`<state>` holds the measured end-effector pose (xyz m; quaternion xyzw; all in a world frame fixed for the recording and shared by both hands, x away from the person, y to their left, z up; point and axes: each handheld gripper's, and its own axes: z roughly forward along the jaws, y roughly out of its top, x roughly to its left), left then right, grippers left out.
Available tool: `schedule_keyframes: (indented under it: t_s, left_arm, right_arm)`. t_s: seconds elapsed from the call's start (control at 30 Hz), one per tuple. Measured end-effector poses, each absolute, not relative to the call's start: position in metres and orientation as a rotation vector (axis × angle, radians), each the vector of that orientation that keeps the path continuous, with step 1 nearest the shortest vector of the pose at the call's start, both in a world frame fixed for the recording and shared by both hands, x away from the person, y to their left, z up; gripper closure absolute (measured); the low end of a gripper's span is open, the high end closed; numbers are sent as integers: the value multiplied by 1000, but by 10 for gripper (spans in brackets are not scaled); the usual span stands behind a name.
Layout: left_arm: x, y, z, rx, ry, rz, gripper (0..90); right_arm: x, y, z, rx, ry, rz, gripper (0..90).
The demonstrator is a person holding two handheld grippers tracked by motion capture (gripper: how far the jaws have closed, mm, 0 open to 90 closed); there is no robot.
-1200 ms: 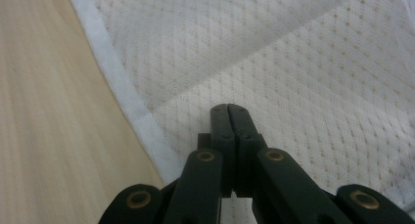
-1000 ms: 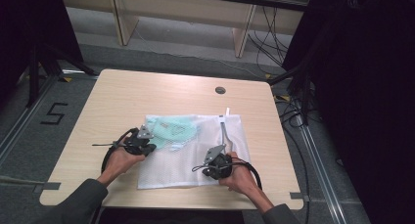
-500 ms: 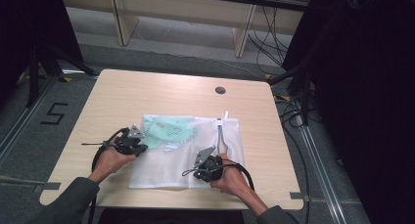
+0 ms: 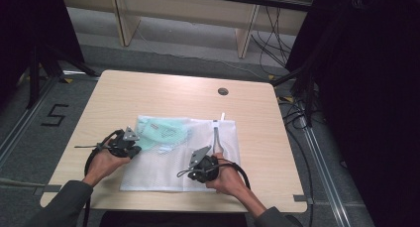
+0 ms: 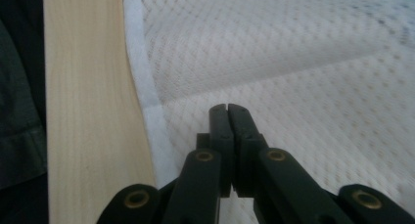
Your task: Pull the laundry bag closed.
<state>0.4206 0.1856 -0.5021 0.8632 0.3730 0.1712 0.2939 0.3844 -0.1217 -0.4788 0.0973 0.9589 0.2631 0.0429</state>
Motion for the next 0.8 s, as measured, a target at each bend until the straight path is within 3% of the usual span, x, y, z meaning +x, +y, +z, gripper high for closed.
schedule_keyframes:
  t_s: [0.17,0.53,0.8]
  left_arm:
    - [412,180,-484,2238,941,436,830]
    - [384,143,-478,2139,843,228,556]
    - [374,126,-481,2191,764,207,512]
  right_arm:
    - [384,-157,-466,352,2875,841,845]
    - [382,-212,-474,467,2942,797,650]
    - [386,-211,-482,463,2984,787,563]
